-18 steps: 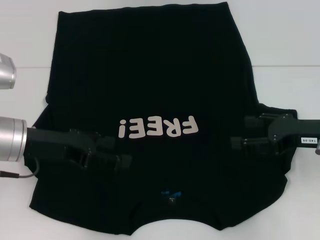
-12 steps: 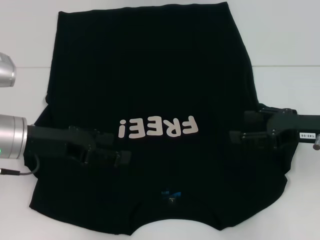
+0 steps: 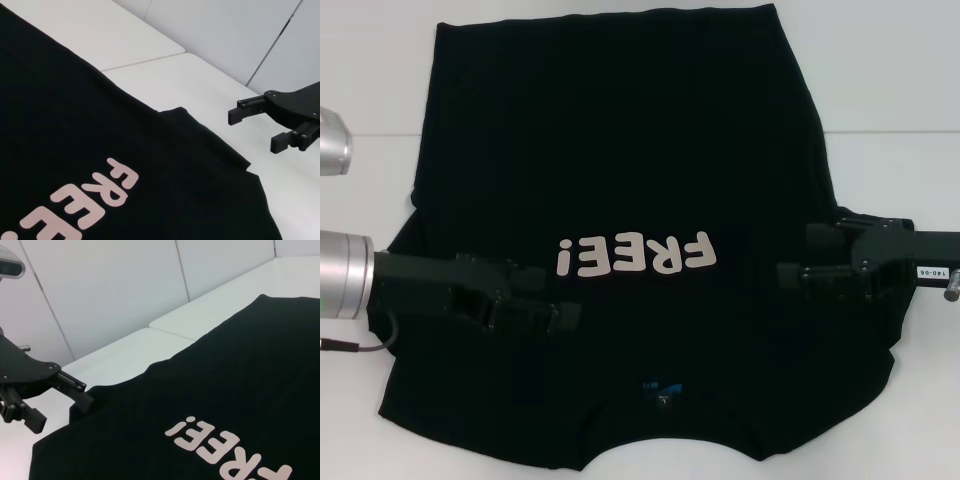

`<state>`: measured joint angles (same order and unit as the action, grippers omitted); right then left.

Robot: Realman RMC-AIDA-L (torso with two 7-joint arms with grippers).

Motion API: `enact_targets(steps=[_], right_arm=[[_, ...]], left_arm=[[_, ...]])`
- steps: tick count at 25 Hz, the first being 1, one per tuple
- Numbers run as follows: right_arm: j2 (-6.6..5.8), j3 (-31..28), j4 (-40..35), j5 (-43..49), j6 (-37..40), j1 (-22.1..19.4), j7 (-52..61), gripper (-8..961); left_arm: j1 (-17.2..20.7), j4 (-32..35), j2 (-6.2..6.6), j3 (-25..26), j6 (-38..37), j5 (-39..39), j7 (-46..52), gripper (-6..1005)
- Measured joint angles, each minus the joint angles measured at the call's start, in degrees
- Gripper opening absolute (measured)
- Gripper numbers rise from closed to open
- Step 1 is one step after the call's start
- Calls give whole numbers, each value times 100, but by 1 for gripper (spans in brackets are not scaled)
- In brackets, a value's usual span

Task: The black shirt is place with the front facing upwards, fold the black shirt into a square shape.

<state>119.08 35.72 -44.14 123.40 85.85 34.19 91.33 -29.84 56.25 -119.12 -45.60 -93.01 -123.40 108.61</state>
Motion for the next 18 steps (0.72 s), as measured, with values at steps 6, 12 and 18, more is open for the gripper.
enact_targets(steps=[6,12,18], right_arm=[[-10,-12,2,0,25,21,0,942],[-36,-13,7,-7,59,-30,14,942],[-44,-13,19,-32,75,-28,60,943]], left_arm=[[3,0,2,20,-46,0,4,902],[20,0,-6,31,-52,27,43,901],[27,0,-16,34,-60,36,59,901]])
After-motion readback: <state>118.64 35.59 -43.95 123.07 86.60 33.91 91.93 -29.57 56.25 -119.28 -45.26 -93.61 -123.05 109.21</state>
